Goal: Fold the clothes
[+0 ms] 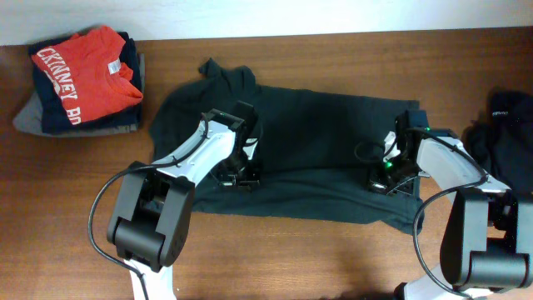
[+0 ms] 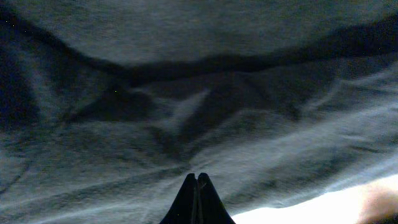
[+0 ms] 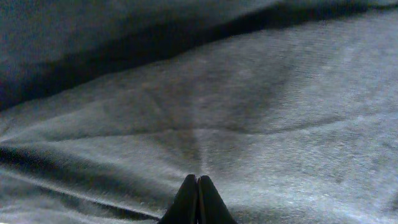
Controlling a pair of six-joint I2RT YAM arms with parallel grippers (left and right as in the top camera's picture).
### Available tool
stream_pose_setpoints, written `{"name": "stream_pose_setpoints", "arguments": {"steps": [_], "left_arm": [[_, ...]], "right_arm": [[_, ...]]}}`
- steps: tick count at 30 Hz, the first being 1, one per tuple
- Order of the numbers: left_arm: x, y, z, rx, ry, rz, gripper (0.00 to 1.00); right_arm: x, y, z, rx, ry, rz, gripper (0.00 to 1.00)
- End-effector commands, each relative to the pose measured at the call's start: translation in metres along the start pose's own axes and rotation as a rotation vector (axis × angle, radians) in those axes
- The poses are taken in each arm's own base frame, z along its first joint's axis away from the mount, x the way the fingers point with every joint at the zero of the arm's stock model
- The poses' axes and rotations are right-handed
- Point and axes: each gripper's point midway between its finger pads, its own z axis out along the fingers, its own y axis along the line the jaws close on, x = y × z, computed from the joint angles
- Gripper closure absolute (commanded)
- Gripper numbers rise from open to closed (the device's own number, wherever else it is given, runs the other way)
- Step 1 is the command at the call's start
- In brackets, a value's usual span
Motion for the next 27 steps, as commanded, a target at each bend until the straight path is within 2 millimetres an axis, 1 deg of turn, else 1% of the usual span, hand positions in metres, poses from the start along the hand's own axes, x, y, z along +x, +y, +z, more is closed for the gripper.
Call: {"name": "stream_pose_setpoints", "arguments": {"steps": [1, 7, 11, 15, 19, 22, 27], "left_arm": [[-0.002, 0.023, 0.007, -0.107, -0.008, -0.042, 0.99], [-0.004, 0.041, 0.012, -0.127, 0.008, -0.08, 0.99], [-0.002, 0.054, 0.022, -0.145, 0.041, -0.106, 0.99], [-0.003, 0.064, 0.029, -0.151, 0.06, -0.129, 0.99], [-0.006, 0.078, 0.026, -0.196, 0.044, -0.144, 0.99], [-0.009, 0.093, 0.022, -0.233, 0.033, -0.166, 0.99], [-0.01, 0.117, 0.016, -0.224, 0.032, -0.238, 0.99]], "right_arm": [[0.0, -0.011, 0.003, 0.073, -0.007, 0.037, 0.96], [0.001, -0.015, 0.003, 0.094, -0.004, 0.039, 0.96], [0.005, -0.018, 0.006, 0.1, 0.005, 0.041, 0.96], [0.009, -0.028, 0.01, 0.147, 0.005, 0.064, 0.96], [0.011, -0.031, 0.013, 0.158, 0.005, 0.072, 0.96], [0.009, -0.035, 0.015, 0.175, -0.013, 0.112, 0.96], [0.006, -0.037, 0.017, 0.185, -0.035, 0.119, 0.96]]}}
